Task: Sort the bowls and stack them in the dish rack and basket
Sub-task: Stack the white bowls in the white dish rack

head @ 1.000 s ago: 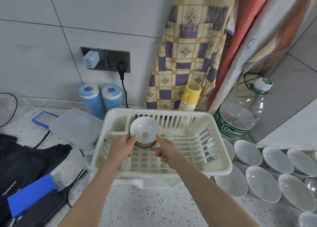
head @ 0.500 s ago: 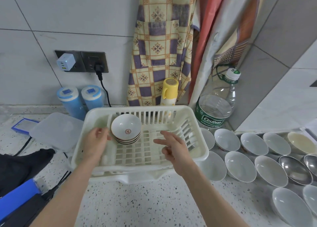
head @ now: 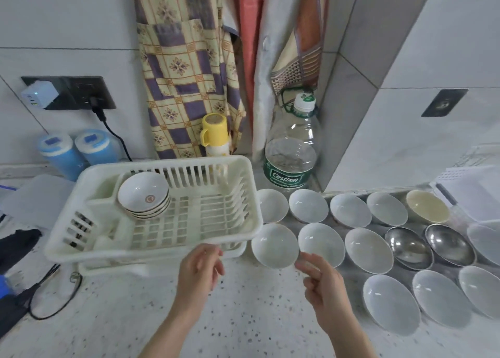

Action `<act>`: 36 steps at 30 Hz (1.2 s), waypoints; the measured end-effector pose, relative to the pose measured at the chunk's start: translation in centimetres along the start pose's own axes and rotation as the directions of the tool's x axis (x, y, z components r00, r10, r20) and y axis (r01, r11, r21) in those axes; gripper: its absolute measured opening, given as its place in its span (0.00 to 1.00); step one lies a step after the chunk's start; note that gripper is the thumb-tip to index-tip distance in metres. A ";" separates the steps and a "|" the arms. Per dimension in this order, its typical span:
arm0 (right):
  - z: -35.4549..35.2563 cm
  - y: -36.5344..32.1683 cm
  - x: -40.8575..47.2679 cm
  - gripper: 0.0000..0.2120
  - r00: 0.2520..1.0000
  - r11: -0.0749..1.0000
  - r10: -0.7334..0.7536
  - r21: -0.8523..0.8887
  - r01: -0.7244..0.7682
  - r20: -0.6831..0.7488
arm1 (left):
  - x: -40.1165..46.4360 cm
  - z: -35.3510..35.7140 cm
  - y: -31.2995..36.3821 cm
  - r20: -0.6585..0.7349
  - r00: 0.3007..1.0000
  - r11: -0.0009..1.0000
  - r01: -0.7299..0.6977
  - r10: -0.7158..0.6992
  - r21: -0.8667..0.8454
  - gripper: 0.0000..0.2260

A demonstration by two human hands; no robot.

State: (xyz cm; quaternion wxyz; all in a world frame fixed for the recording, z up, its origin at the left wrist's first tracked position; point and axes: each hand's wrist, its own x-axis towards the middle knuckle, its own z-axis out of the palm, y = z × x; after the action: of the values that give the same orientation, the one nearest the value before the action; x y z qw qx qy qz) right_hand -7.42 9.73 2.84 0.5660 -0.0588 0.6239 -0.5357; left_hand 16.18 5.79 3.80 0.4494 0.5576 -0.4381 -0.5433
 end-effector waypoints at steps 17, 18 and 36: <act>-6.1 -1.3 6.9 0.13 0.963 0.951 0.248 -0.164 -0.263 -0.104 | 1.9 13.0 -7.7 0.006 0.811 0.808 0.584 -0.585 -0.075 0.07; -6.1 -1.3 7.1 0.12 0.965 0.952 0.239 -0.169 -0.255 -0.111 | 1.9 13.2 -8.0 0.006 0.808 0.803 0.587 -0.590 -0.102 0.07; -4.8 -1.5 3.1 0.03 0.988 0.996 0.006 -0.086 -0.019 -0.156 | -1.8 9.2 -7.2 0.013 0.831 0.831 0.556 -0.556 0.022 0.11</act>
State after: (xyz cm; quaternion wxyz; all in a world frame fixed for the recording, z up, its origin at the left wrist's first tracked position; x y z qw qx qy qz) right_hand -12.97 9.88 0.89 0.5157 -0.0374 0.6893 -0.5075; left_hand 6.97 8.90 -2.93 0.2629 0.6596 -0.2661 -0.6519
